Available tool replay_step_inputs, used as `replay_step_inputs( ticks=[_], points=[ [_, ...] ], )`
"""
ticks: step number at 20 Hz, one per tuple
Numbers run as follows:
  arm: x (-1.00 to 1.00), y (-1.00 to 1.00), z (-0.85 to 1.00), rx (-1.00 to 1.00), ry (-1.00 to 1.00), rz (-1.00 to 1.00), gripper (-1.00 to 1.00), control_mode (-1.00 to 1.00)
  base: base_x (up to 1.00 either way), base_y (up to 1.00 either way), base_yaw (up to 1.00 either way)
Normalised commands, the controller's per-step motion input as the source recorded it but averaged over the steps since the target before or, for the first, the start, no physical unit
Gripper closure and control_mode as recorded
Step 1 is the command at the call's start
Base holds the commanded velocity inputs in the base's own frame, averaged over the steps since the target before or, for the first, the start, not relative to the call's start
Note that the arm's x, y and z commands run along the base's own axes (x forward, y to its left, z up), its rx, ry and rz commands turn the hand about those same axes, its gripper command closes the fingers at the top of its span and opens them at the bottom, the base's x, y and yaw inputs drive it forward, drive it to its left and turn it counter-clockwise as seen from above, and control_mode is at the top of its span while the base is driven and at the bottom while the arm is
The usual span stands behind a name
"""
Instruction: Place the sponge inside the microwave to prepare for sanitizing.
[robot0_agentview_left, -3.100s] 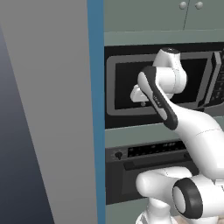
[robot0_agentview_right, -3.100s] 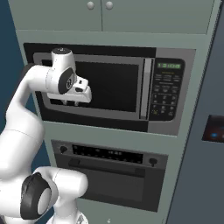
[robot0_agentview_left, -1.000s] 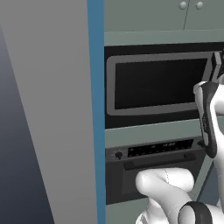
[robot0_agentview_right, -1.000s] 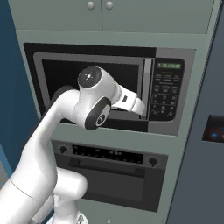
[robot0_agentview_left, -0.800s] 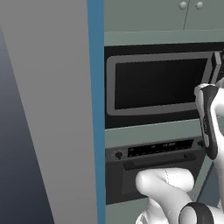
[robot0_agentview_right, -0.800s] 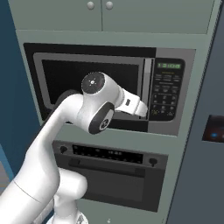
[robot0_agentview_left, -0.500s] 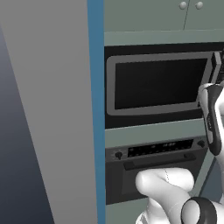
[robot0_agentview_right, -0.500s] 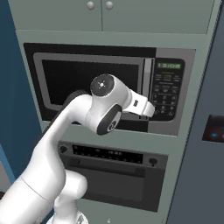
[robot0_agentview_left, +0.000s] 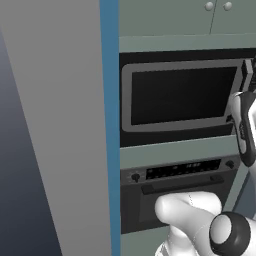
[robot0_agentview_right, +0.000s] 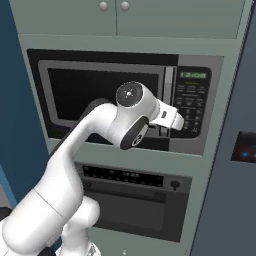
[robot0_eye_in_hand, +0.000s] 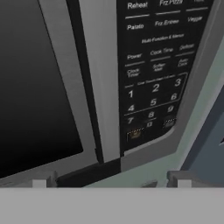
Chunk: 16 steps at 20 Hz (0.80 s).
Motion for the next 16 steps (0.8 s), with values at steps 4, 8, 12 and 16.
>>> replay_step_inputs(
  ticks=[4, 8, 12, 16],
  points=[
    [0.34, -0.16, 0.00, 0.00, 0.00, 0.00, -1.00, -1.00, 0.00, 0.00, 0.00],
    [0.33, -0.02, 0.00, 0.00, 0.00, 0.00, -1.00, -1.00, 0.00, 0.00, 0.00],
    [0.44, 0.00, 0.00, 0.00, 0.00, 0.00, -1.00, -1.00, 0.00, 0.00, 0.00],
    [0.16, -0.04, 0.00, 0.00, -0.01, 0.01, -1.00, -1.00, 0.00, 0.00, 0.00]
  ],
)
